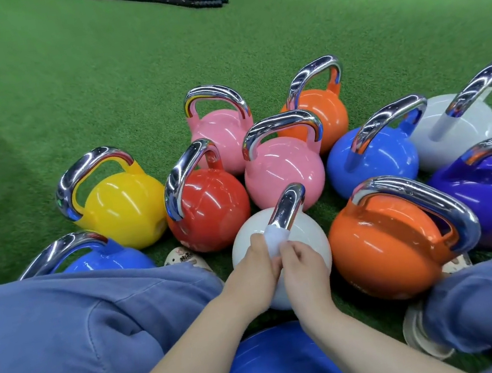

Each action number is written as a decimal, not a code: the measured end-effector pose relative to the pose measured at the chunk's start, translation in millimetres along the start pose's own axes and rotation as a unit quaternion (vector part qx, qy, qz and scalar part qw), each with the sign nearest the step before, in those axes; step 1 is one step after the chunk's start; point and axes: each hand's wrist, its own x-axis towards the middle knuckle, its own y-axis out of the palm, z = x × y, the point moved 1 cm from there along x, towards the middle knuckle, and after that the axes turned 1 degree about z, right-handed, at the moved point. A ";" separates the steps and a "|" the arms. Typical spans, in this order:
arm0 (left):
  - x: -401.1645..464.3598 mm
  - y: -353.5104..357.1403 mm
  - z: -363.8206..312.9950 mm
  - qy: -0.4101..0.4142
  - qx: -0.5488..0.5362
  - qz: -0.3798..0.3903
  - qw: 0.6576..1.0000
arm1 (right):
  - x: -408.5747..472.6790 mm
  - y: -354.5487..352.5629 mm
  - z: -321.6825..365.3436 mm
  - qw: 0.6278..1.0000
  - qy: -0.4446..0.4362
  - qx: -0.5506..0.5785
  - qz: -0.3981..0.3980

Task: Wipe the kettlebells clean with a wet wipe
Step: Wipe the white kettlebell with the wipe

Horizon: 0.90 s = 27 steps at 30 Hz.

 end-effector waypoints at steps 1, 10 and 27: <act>-0.1 3.3 6.1 0.007 0.028 -0.006 1.000 | -1.3 0.5 -2.3 1.000 -0.009 0.002 -0.001; -8.9 19.3 17.6 -0.054 -0.153 -0.047 0.986 | -8.9 11.9 -24.3 0.999 -0.033 0.029 0.011; 46.9 -18.8 -17.0 0.087 0.041 0.062 0.993 | 60.0 -15.0 13.2 0.983 0.121 0.121 0.065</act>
